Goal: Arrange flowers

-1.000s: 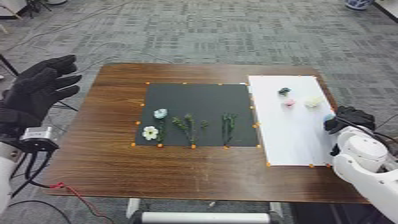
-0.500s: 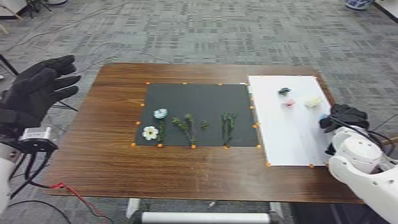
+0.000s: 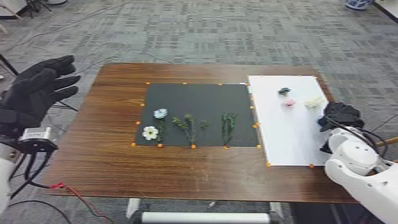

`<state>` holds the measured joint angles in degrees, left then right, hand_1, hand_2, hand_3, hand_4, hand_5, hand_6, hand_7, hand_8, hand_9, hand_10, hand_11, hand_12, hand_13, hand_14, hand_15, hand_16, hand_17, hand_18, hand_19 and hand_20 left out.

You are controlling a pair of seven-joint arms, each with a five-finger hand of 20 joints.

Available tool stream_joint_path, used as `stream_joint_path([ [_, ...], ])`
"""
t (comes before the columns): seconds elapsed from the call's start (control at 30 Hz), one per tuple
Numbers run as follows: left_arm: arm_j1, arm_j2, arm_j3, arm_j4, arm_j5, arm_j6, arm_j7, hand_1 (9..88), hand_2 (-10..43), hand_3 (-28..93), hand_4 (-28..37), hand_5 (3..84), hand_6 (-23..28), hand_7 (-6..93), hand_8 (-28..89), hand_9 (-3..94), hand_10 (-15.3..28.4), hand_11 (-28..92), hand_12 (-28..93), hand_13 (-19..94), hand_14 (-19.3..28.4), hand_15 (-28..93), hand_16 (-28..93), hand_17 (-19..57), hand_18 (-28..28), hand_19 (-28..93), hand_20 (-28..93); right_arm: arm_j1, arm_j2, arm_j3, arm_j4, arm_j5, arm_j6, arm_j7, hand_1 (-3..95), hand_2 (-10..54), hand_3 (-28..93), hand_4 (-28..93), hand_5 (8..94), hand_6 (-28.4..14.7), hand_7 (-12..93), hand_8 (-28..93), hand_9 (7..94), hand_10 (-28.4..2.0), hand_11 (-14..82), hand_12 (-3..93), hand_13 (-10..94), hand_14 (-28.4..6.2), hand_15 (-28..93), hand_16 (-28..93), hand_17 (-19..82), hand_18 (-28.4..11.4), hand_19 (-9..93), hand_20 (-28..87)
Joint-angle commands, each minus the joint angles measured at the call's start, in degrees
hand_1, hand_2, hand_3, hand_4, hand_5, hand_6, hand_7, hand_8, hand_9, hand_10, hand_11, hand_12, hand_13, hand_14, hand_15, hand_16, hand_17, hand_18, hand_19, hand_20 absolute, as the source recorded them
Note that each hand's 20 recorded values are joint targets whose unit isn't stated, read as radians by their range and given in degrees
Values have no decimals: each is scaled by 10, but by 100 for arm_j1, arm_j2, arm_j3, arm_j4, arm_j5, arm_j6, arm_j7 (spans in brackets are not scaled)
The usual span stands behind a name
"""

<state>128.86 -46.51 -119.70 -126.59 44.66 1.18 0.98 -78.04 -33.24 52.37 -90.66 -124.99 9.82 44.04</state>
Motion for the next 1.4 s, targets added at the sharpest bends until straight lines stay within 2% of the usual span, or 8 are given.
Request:
stream_joint_path([
  [0.03,128,-12,-120,-39,13,54,4,244,-44,692,-283,235,23,275,-123,160,109,298,144,93,139,469,-68,-102,200,395,122,836,45,-742,-708,-139,1034,-580,503,-95,842,-283,712,12,498,27,804,-57,305,565,707,-54,709,416,393,-199,905,535],
  [0.33,-88,77,126,34,5,-14,-55,245,-43,690,-283,236,24,275,-123,160,108,298,144,93,138,469,-68,-103,200,395,122,3611,-1095,-3494,-898,156,1641,-1746,493,-95,853,-279,720,13,479,51,814,-56,292,568,717,-56,706,413,399,-201,913,533],
  [0.6,-307,237,160,101,14,9,-35,244,-43,690,-283,235,23,276,-124,160,108,298,143,93,138,468,-68,-103,200,395,122,5021,-2250,-5230,-400,487,1687,-1680,491,-95,853,-276,724,13,477,48,818,-54,289,570,719,-56,710,409,400,-200,915,533],
  [0.73,-524,357,152,164,-73,48,31,242,-44,691,-283,235,24,275,-124,160,108,297,144,92,138,468,-67,-103,200,395,121,4996,-2690,-5361,-151,322,1774,-1305,489,-95,854,-275,724,13,477,47,819,-53,288,570,720,-57,712,406,400,-201,915,533],
  [0.83,-644,447,74,169,-35,-8,27,242,-46,693,-283,237,24,274,-123,161,108,297,143,93,138,468,-67,-103,200,395,122,5035,-2925,-5493,19,328,1680,-1257,490,-95,853,-272,727,13,476,41,822,-53,289,568,719,-59,715,403,400,-201,916,533],
  [0.9,-873,557,181,246,-31,-62,-16,242,-46,693,-283,238,24,273,-123,162,108,297,143,93,138,468,-67,-102,200,396,122,5071,-3066,-5625,223,292,1628,-1238,490,-95,852,-273,728,13,475,37,822,-54,289,568,719,-58,717,402,400,-201,917,533],
  [1.03,-1065,651,296,283,-30,-88,-21,241,-45,691,-283,239,25,274,-124,162,109,298,143,94,138,468,-67,-102,200,394,121,5059,-3235,-5797,521,243,1300,-1318,491,-95,850,-275,728,12,478,29,822,-55,287,565,717,-60,718,402,399,-201,917,533],
  [1.4,-946,604,234,231,-30,-146,30,241,-45,691,-283,239,25,270,-122,162,109,296,144,94,139,468,-67,-102,200,393,121,4941,-3311,-5987,770,-97,773,-1314,493,-95,850,-281,724,14,487,10,818,-56,280,562,705,-61,721,406,391,-200,914,535],
])
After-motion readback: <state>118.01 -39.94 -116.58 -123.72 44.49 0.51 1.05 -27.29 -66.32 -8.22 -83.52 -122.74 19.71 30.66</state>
